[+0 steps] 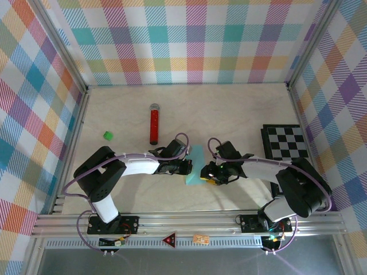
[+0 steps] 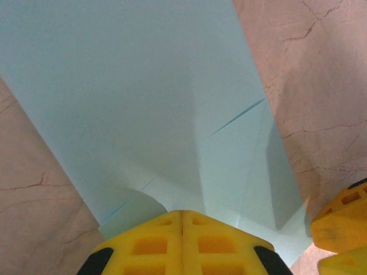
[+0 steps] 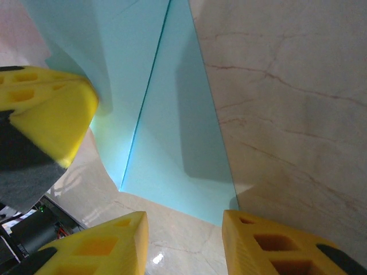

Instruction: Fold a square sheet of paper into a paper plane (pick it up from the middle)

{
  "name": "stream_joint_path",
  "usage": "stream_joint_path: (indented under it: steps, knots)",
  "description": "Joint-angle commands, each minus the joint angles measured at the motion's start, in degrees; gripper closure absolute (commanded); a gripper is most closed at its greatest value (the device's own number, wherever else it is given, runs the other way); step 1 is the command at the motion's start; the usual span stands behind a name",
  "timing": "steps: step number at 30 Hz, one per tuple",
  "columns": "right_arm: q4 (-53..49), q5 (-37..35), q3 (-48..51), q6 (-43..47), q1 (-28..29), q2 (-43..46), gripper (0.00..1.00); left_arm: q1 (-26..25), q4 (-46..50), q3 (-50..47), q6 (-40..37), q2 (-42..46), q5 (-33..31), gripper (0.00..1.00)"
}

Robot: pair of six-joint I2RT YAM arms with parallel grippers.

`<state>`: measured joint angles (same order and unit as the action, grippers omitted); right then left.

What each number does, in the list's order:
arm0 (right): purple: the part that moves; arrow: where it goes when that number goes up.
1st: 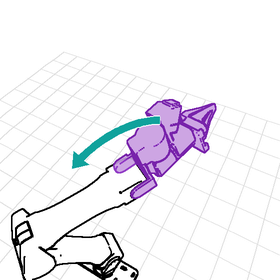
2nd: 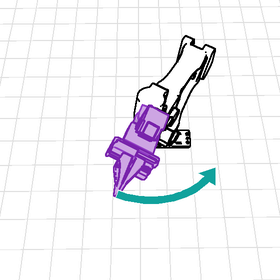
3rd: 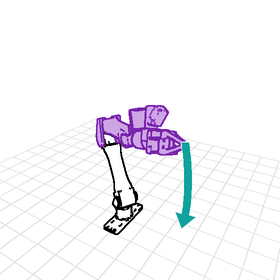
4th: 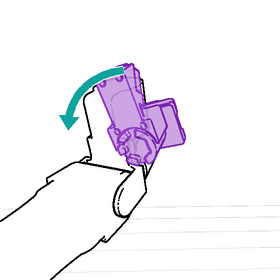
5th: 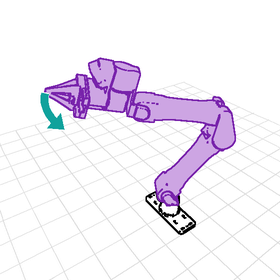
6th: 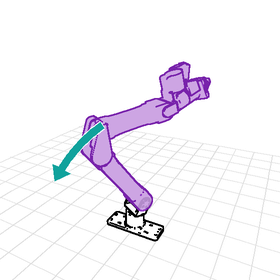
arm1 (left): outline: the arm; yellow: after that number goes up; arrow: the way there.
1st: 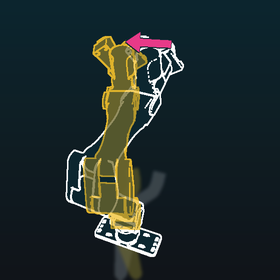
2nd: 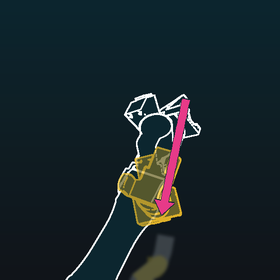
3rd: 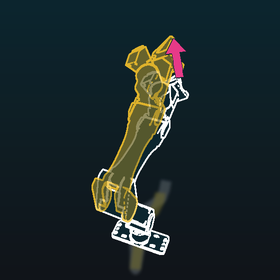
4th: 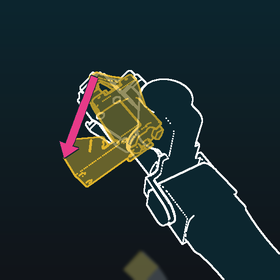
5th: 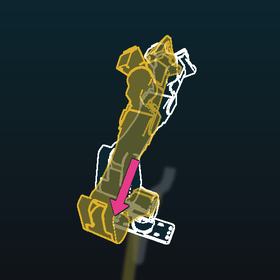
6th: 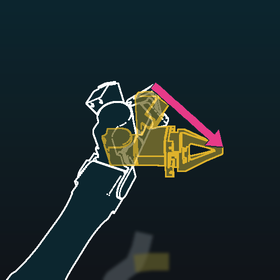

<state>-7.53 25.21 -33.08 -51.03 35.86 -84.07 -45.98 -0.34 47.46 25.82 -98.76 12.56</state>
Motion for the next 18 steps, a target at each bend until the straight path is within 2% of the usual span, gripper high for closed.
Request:
stream_joint_path:
  steps: [1,6,13,18]
  knots:
    - [2.2,1.4,-1.5,-1.2,0.6,-2.1,0.6,0.2,2.6,-1.5,-1.2,-1.6,0.4,1.0]
    - [8.3,1.6,-0.5,-2.5,0.8,-1.7,0.57,0.2,3.2,-1.2,-1.8,-2.1,-0.4,1.0]
    - [8.9,0.1,-3.2,-1.7,-0.3,-3.8,0.51,0.3,2.7,-1.2,-2.1,-2.3,0.4,1.0]
    - [13.0,3.0,-3.8,-0.2,-2.3,-5.4,0.49,0.2,2.7,-1.3,-2.6,-2.3,0.1,1.0]
